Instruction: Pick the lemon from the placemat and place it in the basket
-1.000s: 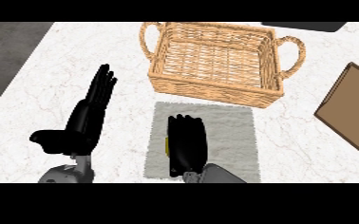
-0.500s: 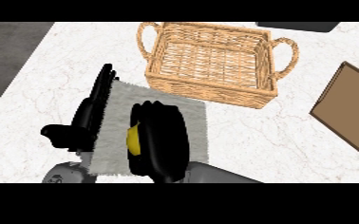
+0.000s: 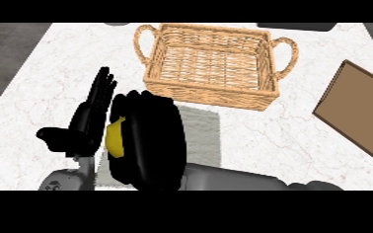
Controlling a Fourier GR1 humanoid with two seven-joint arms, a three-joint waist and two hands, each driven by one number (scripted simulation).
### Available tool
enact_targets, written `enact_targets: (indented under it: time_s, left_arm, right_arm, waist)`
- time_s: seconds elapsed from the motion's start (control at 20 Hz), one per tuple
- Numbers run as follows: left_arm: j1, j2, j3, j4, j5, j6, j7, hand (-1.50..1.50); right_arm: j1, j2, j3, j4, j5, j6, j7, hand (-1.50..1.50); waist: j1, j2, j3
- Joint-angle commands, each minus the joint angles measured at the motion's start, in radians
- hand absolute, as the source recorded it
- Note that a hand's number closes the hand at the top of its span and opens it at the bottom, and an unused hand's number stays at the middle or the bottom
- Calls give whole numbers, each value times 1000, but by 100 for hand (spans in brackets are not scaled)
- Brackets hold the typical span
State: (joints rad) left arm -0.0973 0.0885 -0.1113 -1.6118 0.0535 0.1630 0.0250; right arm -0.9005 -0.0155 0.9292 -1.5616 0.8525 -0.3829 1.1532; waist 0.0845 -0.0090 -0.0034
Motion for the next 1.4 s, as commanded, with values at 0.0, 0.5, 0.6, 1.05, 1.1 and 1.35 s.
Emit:
enact_targets:
  time_s: [0.0,0.5,0.6,1.05,1.1,1.35]
  left_arm:
    - [15,10,26,-2,16,-2,-2,0]
    - [44,30,50,-30,25,-9,-3,0]
    - [40,25,45,-20,30,-19,-3,0]
    - [95,21,42,-68,9,0,-11,0]
    - [53,20,44,-71,14,0,14,0]
    - [113,18,53,-67,23,-12,-22,0]
  right_arm:
    - [-103,15,-56,14,-28,2,275,150]
    - [-216,15,-120,161,-4,118,315,150]
    - [-172,15,-52,153,17,45,334,150]
    - [-96,15,-203,220,54,82,171,150]
    - [-77,15,-155,193,71,78,219,150]
    - [-49,15,-245,254,56,139,101,150]
  waist:
    - [-17,-5,-1]
    - [-58,1,2]
    - [-57,1,1]
    - [-81,6,3]
    - [-83,4,3]
    - [-78,7,3]
